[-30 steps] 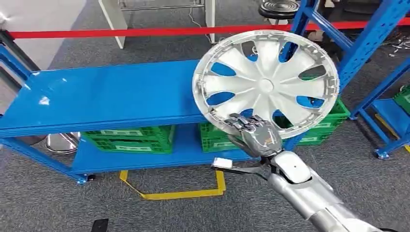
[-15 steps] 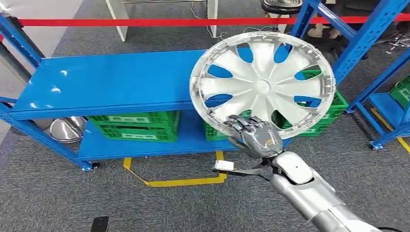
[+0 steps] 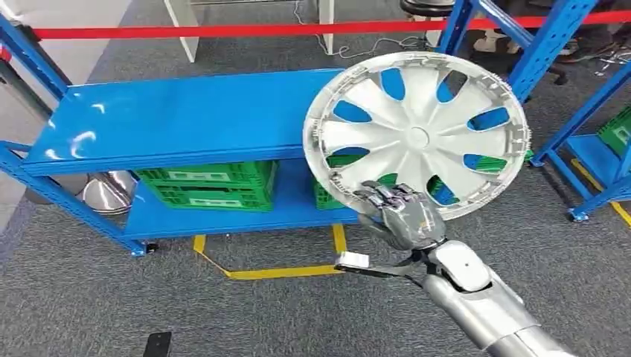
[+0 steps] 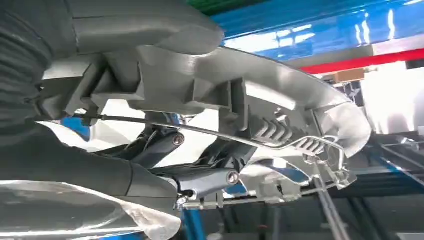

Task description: Take the parts from the cabinet and place them on the table.

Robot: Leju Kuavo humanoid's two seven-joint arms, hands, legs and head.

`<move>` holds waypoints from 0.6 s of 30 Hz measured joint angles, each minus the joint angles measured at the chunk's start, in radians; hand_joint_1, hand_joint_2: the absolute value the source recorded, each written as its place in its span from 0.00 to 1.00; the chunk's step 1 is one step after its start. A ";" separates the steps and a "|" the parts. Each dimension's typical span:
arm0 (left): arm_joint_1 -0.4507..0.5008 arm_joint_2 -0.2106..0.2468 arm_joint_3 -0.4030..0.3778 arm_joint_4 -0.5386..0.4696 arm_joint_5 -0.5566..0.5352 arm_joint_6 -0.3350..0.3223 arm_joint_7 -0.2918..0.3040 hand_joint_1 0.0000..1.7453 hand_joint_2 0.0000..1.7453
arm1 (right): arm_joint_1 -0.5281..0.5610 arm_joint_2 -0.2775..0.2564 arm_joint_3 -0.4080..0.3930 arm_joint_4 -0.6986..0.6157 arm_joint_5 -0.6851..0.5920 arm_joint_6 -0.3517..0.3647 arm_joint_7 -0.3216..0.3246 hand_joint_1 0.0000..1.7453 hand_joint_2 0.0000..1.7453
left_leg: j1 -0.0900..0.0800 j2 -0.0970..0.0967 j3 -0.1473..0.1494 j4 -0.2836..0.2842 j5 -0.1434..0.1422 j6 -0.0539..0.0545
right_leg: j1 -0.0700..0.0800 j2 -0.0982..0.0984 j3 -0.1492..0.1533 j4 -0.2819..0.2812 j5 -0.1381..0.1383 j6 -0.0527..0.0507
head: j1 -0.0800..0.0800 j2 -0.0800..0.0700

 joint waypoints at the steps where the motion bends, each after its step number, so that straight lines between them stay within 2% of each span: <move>1: -0.001 0.000 0.000 0.000 -0.001 0.000 0.001 0.00 1.00 | 0.003 0.000 -0.001 -0.004 -0.007 0.001 -0.004 1.00 1.00 | 0.003 0.000 -0.018 0.051 -0.039 -0.008 | 0.000 -0.001 -0.003 0.000 0.003 -0.005 | -0.006 0.000; 2: -0.002 0.000 0.000 0.000 -0.003 0.000 0.002 0.00 1.00 | 0.007 0.000 -0.001 -0.007 -0.009 0.003 -0.007 1.00 1.00 | 0.008 0.000 -0.050 0.133 -0.085 -0.015 | 0.000 -0.001 -0.006 0.000 0.004 -0.007 | -0.005 0.000; 3: -0.001 0.000 0.000 0.000 -0.005 0.000 0.003 0.00 1.00 | 0.010 0.000 -0.002 -0.008 -0.004 0.005 -0.008 1.00 1.00 | 0.010 0.000 -0.079 0.207 -0.118 -0.018 | 0.001 -0.003 -0.009 0.001 0.006 -0.009 | -0.005 0.000; 4: 0.001 0.000 0.000 0.000 -0.007 0.000 0.005 0.00 1.00 | 0.014 0.000 -0.001 -0.008 0.003 0.008 -0.009 1.00 1.00 | 0.012 0.000 -0.102 0.272 -0.139 -0.021 | 0.002 -0.011 -0.014 0.003 0.008 -0.011 | -0.006 0.000; 5: 0.001 0.000 0.000 0.000 -0.008 0.000 0.007 0.00 1.00 | 0.017 -0.001 -0.001 -0.008 0.014 0.009 -0.008 1.00 1.00 | 0.013 0.000 -0.103 0.284 -0.133 -0.022 | 0.002 -0.013 -0.017 0.005 0.008 -0.012 | -0.006 0.000; 6: 0.001 0.001 0.000 0.000 -0.009 0.000 0.008 0.00 1.00 | 0.019 -0.001 -0.001 -0.008 0.025 0.010 -0.006 1.00 1.00 | 0.015 0.000 -0.085 0.254 -0.107 -0.022 | 0.002 -0.018 -0.019 0.007 0.008 -0.011 | -0.006 0.000; 7: 0.000 0.001 0.000 0.000 -0.010 0.000 0.010 0.00 1.00 | 0.019 -0.001 -0.001 -0.008 0.033 0.010 -0.003 1.00 1.00 | 0.015 0.003 -0.051 0.190 -0.069 -0.020 | 0.002 -0.023 -0.020 0.009 0.008 -0.011 | -0.005 0.000; 8: -0.002 0.001 0.000 0.000 -0.011 0.000 0.010 0.00 1.00 | 0.019 -0.001 -0.001 -0.008 0.037 0.009 -0.001 1.00 1.00 | 0.015 0.012 -0.004 0.098 -0.025 -0.017 | 0.002 -0.031 -0.019 0.011 0.008 -0.011 | -0.006 0.000; 9: -0.004 0.001 0.000 0.000 -0.011 0.000 0.010 0.00 1.00 | 0.019 -0.001 -0.002 -0.008 0.040 0.009 0.002 1.00 1.00 | 0.013 0.041 0.033 0.021 0.001 -0.012 | 0.003 -0.037 -0.019 0.011 0.008 -0.008 | -0.006 0.000; 10: -0.008 0.001 0.000 0.000 -0.012 0.000 0.010 0.00 1.00 | 0.020 -0.002 -0.004 -0.008 0.043 0.008 0.005 1.00 1.00 | 0.000 0.065 0.041 -0.007 -0.008 -0.008 | 0.012 -0.045 -0.023 0.016 0.008 -0.001 | -0.007 0.000; 11: -0.011 0.001 0.000 0.000 -0.014 0.000 0.010 0.00 1.00 | 0.020 -0.004 -0.007 -0.008 0.045 0.008 0.007 1.00 1.00 | 0.001 0.058 0.039 -0.017 -0.012 0.001 | 0.013 -0.051 -0.029 0.016 0.011 0.004 | -0.005 0.000; 13: -0.008 0.001 0.000 0.000 -0.015 0.000 0.010 0.00 1.00 | 0.020 -0.005 -0.008 -0.008 0.048 0.008 0.007 1.00 1.00 | 0.000 0.038 0.028 -0.014 -0.007 0.010 | 0.013 -0.075 -0.030 0.012 0.015 0.011 | -0.005 0.000; 14: -0.005 0.001 0.000 0.000 -0.015 0.000 0.010 0.00 1.00 | 0.019 -0.005 -0.008 -0.008 0.048 0.008 0.007 1.00 1.00 | 0.000 0.029 0.027 -0.022 0.000 0.020 | 0.012 -0.084 -0.029 0.012 0.015 0.016 | -0.006 0.000; 15: -0.004 0.000 0.000 0.000 -0.015 0.000 0.011 0.00 1.00 | 0.020 -0.008 -0.009 -0.008 0.048 0.008 0.007 1.00 1.00 | 0.006 0.022 0.027 -0.028 0.008 0.029 | 0.008 -0.062 -0.043 0.024 -0.004 0.023 | -0.005 0.000; 16: -0.005 0.001 -0.001 0.000 -0.019 -0.001 0.010 0.00 1.00 | 0.020 -0.010 -0.009 -0.008 0.049 0.008 0.007 1.00 1.00 | 0.007 0.013 0.024 -0.029 0.012 0.034 | 0.007 -0.030 -0.058 0.064 -0.040 0.026 | -0.002 0.000; 17: -0.006 0.000 -0.002 0.000 -0.021 -0.004 0.010 0.00 1.00 | 0.021 -0.012 -0.009 -0.008 0.049 0.008 0.007 1.00 1.00 | 0.007 0.005 0.020 -0.028 0.015 0.040 | 0.006 -0.013 -0.088 0.140 -0.081 0.026 | -0.002 0.000; 18: -0.006 0.000 -0.003 0.000 -0.022 -0.005 0.010 0.00 1.00 | 0.025 -0.013 -0.009 -0.008 0.050 0.008 0.008 1.00 1.00 | 0.005 -0.004 0.017 -0.028 0.017 0.042 | 0.006 -0.005 -0.122 0.220 -0.116 0.027 | -0.003 0.000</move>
